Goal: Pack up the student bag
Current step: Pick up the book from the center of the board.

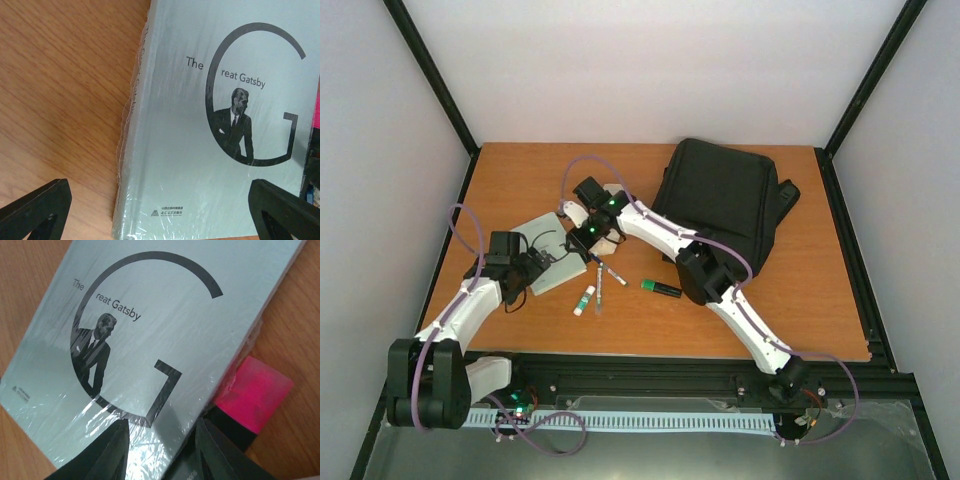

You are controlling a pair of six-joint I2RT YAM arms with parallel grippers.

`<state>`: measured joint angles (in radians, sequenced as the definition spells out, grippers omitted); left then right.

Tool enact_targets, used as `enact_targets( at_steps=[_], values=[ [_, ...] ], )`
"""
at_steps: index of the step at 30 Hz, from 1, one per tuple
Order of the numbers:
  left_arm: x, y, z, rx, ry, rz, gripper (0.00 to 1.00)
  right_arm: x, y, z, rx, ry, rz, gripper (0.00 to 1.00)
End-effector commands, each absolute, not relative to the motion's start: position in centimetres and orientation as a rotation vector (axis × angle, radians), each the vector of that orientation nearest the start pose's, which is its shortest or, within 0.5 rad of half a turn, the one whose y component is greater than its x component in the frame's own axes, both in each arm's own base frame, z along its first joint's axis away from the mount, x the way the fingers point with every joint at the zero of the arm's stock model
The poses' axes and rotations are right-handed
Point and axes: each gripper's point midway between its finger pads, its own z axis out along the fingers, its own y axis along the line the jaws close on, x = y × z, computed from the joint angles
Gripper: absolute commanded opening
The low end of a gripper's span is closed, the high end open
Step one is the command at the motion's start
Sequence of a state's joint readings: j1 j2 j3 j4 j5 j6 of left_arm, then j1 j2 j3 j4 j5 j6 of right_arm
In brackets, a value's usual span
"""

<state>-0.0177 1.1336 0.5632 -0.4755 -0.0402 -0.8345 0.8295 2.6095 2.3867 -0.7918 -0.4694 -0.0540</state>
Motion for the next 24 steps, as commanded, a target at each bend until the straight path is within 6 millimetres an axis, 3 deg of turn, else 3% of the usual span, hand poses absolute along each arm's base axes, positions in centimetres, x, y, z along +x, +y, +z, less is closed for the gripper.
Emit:
enact_targets(
  at_steps=[1,9,24],
  values=[
    [28.0,0.4,6.1,-1.077,2.367,-0.266,1.0,35.7,51.6,3.8,-1.284,2.385,0.824,0.38],
    [28.6,-0.6,6.1,-1.051,2.375,-0.346,0.92,35.4,51.2,2.5,-1.289,2.417,0.77,0.43],
    [28.8,-1.6,4.3,-1.075,2.425,-0.403,0.97,32.0,51.5,0.8,-1.376,2.469,0.835,0.58]
  ],
)
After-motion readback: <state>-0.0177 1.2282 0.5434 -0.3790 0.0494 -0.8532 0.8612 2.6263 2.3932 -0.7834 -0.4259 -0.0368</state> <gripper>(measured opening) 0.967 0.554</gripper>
